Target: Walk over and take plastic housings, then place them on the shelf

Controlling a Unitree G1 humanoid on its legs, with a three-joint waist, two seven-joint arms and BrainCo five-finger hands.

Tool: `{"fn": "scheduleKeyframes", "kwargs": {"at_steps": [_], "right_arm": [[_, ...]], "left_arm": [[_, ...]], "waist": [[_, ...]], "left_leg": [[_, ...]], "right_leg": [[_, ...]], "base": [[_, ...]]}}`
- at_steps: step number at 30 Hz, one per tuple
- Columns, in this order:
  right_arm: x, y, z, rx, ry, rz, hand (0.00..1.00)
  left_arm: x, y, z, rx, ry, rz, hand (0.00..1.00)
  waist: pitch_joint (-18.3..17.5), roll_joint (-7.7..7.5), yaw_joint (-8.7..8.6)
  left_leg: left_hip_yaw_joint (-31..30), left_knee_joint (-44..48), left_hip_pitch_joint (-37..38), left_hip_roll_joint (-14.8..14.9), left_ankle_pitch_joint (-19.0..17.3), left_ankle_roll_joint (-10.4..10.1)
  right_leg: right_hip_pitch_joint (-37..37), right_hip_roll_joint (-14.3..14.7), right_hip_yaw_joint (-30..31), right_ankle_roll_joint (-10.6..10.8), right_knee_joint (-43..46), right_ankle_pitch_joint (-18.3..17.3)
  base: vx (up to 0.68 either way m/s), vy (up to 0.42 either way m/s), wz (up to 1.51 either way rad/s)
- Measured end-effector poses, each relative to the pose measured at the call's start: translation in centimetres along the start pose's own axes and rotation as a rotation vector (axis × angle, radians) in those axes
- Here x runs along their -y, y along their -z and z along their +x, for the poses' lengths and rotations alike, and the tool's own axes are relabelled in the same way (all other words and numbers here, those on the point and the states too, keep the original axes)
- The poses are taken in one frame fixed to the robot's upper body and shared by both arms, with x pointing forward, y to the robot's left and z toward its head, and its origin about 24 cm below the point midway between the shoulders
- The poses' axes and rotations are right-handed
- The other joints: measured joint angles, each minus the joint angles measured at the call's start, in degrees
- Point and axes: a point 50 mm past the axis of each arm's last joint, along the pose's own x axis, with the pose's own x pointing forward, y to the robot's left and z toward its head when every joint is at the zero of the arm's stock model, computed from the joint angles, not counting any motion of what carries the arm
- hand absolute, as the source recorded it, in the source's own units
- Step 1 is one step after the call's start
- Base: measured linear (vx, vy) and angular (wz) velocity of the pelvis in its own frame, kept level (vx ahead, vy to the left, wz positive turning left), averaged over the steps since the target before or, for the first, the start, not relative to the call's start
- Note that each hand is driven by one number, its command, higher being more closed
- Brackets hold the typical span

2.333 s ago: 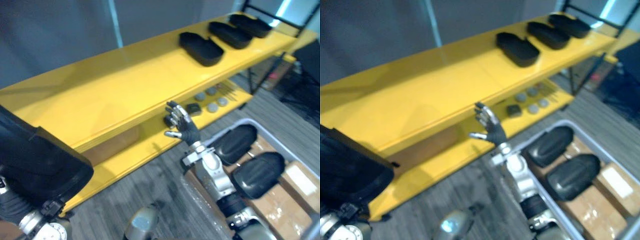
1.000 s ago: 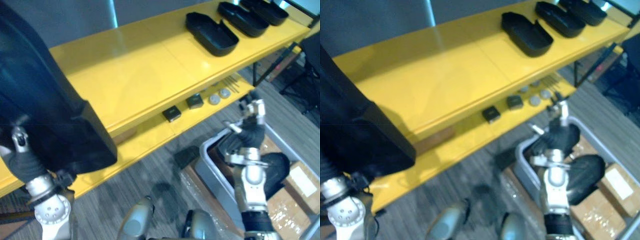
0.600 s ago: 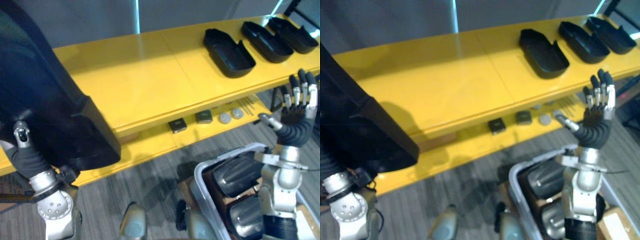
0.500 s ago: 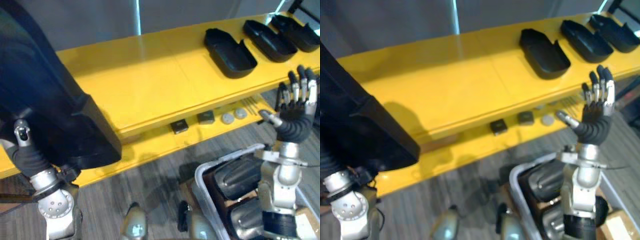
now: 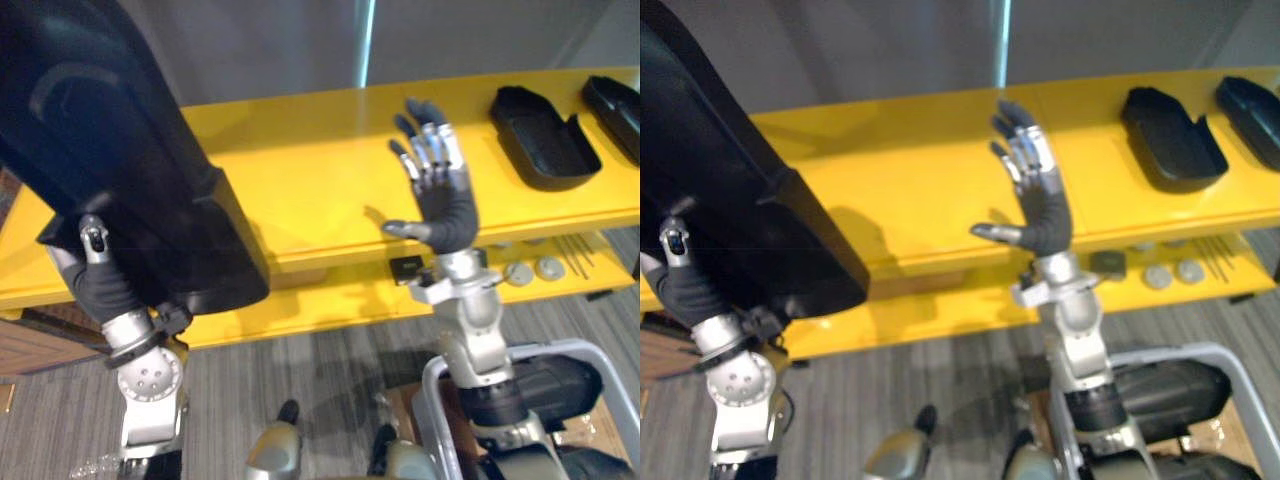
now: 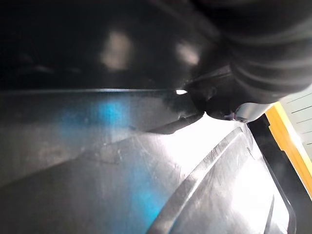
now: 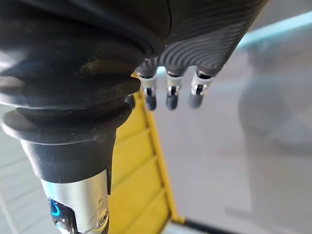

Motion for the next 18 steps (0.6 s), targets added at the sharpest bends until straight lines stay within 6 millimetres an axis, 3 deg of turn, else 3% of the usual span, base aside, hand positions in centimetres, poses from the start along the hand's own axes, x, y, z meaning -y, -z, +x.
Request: {"fn": "scheduleKeyframes", "kwargs": {"at_steps": [2, 5, 9, 13, 18], "right_arm": [[0.0, 0.4, -0.1, -0.037, 0.015, -0.056, 0.0], [0.4, 1.2, -0.4, -0.087, 0.055, -0.086, 0.0], [2.9, 1.1, -1.7, -0.139, 0.139, -0.162, 0.0], [5.3, -0.2, -3.9, -0.177, 0.172, -0.248, 0.0], [5.5, -1.4, -5.7, -0.219, 0.093, -0.228, 0.0]], "left_arm": [[-0.5, 0.2, 0.1, -0.015, 0.033, 0.034, 1.0], [-1.0, 0.4, 0.1, -0.033, 0.062, 0.06, 1.0], [-0.7, 0.9, 0.7, -0.081, 0.171, 0.102, 1.0], [1.0, 3.4, 2.4, -0.221, 0.221, 0.072, 1.0], [1.6, 8.6, 4.9, -0.482, 0.123, 0.102, 1.0]], "waist": [[-0.04, 0.15, -0.32], [-0.08, 0.16, -0.28], [-0.17, 0.11, -1.12], [-0.24, 0.16, -3.67], [-0.86, 0.4, -8.49]], "left_leg": [[3.81, -0.45, -0.19, 0.55, 0.7, 1.31], [5.91, -0.36, -0.1, 0.59, 1.1, 0.96], [8.82, -0.44, -0.13, 0.45, 1.64, 0.61], [12.83, -1.44, 0.53, 0.84, 1.65, 0.64], [17.08, -2.33, 1.15, 1.47, 1.62, 0.64]], "right_leg": [[0.31, -0.5, -0.63, 0.21, -0.04, 0.02], [0.06, -0.78, 0.39, 0.75, -0.58, 0.77], [-0.92, -0.79, 3.1, 2.09, -2.15, 3.09], [-2.81, -0.32, 6.88, 2.26, -3.24, 4.72], [-4.82, 0.65, 11.15, 2.36, -4.43, 6.45]], "base": [[-0.06, 0.025, 0.22], [0.0, 0.052, -0.09], [0.04, 0.059, -0.28], [0.01, 0.043, -0.46], [-0.01, 0.022, -0.48]]}}
